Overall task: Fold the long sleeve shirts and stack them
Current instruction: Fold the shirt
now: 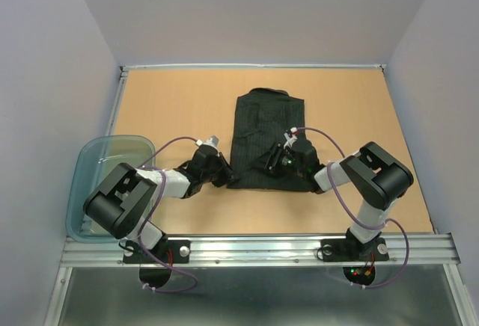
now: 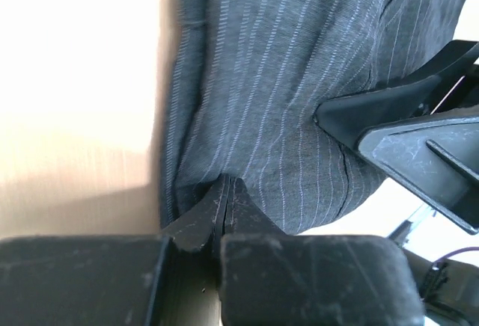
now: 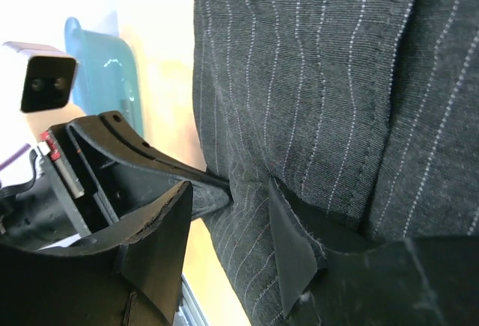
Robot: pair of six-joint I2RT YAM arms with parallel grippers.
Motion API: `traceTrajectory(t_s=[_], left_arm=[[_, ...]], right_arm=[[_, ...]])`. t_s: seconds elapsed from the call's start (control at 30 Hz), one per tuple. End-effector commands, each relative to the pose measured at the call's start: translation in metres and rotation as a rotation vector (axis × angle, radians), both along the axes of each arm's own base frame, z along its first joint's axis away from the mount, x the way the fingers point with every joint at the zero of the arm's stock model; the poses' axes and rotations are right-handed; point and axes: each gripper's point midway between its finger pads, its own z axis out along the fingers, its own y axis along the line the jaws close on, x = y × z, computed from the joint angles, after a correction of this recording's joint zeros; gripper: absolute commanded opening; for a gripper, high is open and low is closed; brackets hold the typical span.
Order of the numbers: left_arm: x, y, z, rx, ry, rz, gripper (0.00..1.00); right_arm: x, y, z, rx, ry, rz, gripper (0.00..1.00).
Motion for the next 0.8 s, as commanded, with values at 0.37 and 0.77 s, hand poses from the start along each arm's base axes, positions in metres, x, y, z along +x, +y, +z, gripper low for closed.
traceTrajectory(t_s=[0.37,0.77], left_arm=[[0.072,-0.005,0.110,-0.009,-0.311,0.041,0.14],[0.147,-0.058,0.070,0.004,-0.261,-0.085,0.13]], right_arm=[[0.050,-0.048,0.117,0.035,-0.286,-0.044,0.53],[0.111,-0.114,0.071,-0.026,-0.233,-0.104,0.52]])
